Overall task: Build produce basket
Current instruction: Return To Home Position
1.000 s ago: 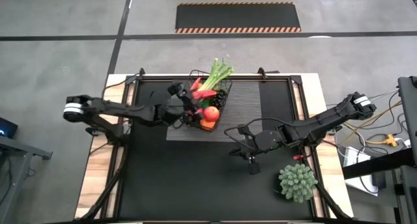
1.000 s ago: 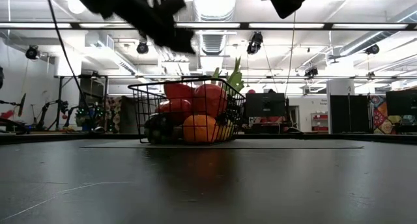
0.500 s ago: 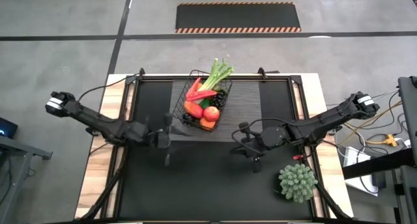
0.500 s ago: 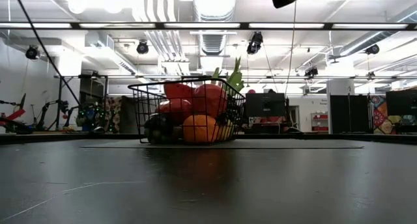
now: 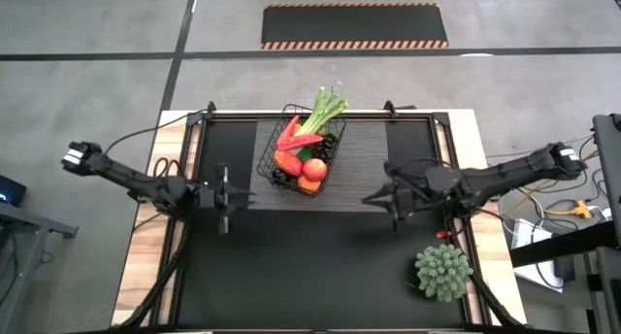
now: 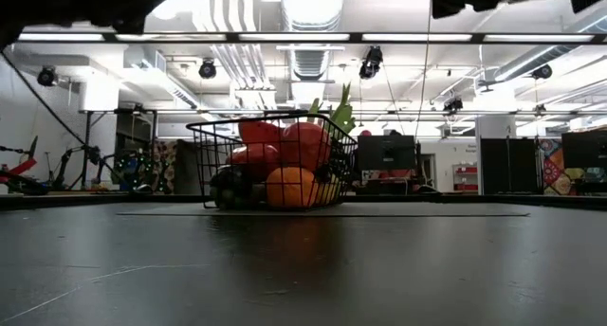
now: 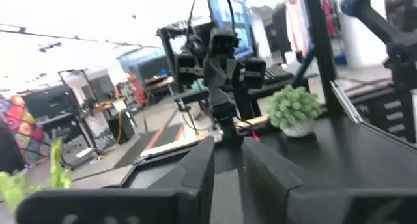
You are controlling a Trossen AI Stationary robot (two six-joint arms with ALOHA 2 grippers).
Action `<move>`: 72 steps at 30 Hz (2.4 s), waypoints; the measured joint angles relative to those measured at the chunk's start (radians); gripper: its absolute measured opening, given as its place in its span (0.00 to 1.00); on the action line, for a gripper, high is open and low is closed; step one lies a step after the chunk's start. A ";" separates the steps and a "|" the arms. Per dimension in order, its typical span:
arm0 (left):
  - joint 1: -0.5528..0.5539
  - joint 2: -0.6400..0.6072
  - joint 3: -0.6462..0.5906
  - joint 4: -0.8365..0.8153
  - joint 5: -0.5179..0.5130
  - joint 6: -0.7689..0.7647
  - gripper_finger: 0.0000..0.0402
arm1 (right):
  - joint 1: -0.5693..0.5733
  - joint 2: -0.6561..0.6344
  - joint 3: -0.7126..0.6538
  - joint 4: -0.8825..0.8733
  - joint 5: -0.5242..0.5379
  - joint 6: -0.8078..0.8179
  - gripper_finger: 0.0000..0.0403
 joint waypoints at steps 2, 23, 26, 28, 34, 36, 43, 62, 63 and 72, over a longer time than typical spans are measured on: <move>0.009 -0.043 -0.044 0.032 0.000 0.000 0.13 | -0.025 -0.052 -0.037 -0.002 -0.012 0.001 0.02; 0.038 -0.438 -0.214 -0.100 -0.039 -0.004 0.00 | -0.128 -0.734 -0.399 -0.053 0.009 0.005 0.02; 0.038 -0.469 -0.214 -0.126 -0.039 -0.005 0.00 | -0.128 -0.827 -0.407 -0.101 0.010 0.013 0.02; 0.038 -0.484 -0.214 -0.131 -0.044 -0.005 0.00 | -0.128 -0.829 -0.412 -0.135 0.013 0.007 0.02; 0.038 -0.497 -0.215 -0.144 -0.048 -0.004 0.00 | -0.128 -0.802 -0.420 -0.112 0.055 -0.058 0.02; 0.038 -0.495 -0.215 -0.146 -0.054 -0.004 0.00 | -0.128 -0.803 -0.434 -0.114 0.064 -0.058 0.02; 0.038 -0.469 -0.216 -0.143 -0.054 -0.004 0.00 | -0.128 -0.801 -0.459 -0.121 0.243 -0.058 0.02; 0.038 -0.406 -0.217 -0.144 -0.054 -0.003 0.00 | -0.128 -0.801 -0.463 -0.143 0.272 0.092 0.02; 0.038 -0.403 -0.217 -0.144 -0.054 -0.003 0.00 | -0.128 -0.801 -0.463 -0.143 0.272 0.092 0.02; 0.038 -0.375 -0.217 -0.144 -0.054 -0.003 0.00 | -0.128 -0.800 -0.463 -0.143 0.272 0.091 0.02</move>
